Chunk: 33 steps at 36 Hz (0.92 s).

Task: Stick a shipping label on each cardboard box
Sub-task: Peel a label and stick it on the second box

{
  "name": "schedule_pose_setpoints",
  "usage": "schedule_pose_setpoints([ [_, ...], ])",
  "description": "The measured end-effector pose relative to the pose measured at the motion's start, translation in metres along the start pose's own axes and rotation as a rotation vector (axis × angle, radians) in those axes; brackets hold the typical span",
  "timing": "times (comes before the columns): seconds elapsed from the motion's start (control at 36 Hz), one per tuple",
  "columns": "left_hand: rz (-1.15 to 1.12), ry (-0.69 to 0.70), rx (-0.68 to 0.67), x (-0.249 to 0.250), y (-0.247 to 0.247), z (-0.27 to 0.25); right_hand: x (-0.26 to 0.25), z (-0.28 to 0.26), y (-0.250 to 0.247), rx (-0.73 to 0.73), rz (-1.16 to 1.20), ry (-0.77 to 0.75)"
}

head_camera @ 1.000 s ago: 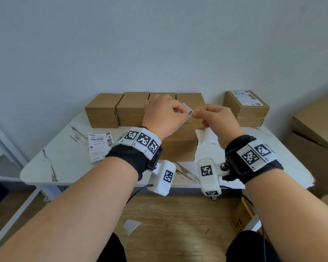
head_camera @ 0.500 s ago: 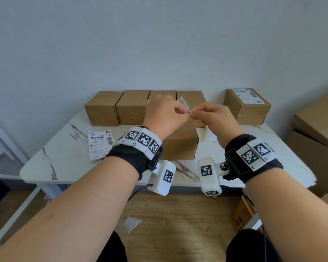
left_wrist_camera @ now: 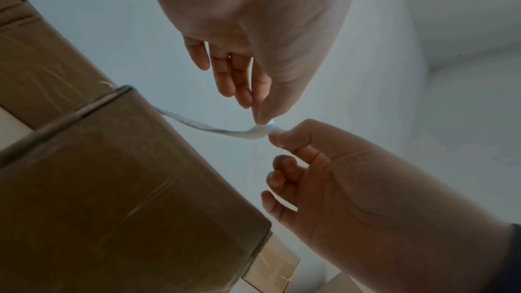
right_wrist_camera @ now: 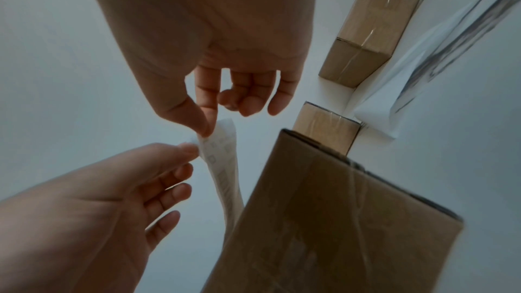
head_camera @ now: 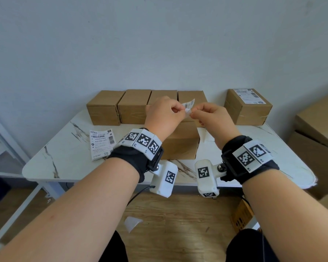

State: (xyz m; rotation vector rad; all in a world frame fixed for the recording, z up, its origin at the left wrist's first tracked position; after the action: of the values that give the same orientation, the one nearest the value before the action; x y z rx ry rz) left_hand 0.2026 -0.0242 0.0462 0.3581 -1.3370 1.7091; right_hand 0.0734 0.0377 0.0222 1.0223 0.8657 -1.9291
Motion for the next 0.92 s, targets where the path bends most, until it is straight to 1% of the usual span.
schedule_pose_setpoints([
  [0.14, -0.024, -0.044, 0.02, -0.005, -0.002, 0.002, -0.003, 0.0, 0.001, 0.009, 0.002, 0.004],
  [0.28, -0.135, -0.195, 0.039, -0.017, -0.008, 0.003, -0.001, 0.001, -0.006, 0.097, 0.02, 0.038],
  [0.36, -0.177, -0.25, 0.057, -0.019, -0.012, 0.001, 0.002, 0.002, -0.012, 0.156, 0.026, 0.059],
  [0.56, -0.253, -0.29, 0.114, -0.022, -0.015, 0.002, 0.013, 0.002, -0.031, 0.294, 0.064, 0.12],
  [0.69, -0.311, -0.301, 0.167, -0.02, -0.017, 0.002, 0.029, -0.001, -0.053, 0.434, 0.077, 0.191],
  [0.78, -0.354, -0.321, 0.202, -0.02, -0.018, 0.003, 0.04, -0.003, -0.066, 0.487, 0.086, 0.242],
  [0.92, -0.422, -0.342, 0.246, -0.02, -0.016, 0.005, 0.061, -0.011, -0.081, 0.575, 0.211, 0.342],
])
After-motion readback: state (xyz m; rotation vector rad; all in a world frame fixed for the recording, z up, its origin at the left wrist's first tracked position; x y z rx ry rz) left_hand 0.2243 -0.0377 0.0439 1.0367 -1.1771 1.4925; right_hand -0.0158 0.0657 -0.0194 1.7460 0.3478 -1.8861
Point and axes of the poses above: each hand's wrist, its own z-axis towards the middle knuckle, its own y-axis out of the palm, x = y × z, the point moved 8 cm from there along z, towards the middle knuckle, and after that the axes turned 11 degrees about -y, right-handed, at the moved point
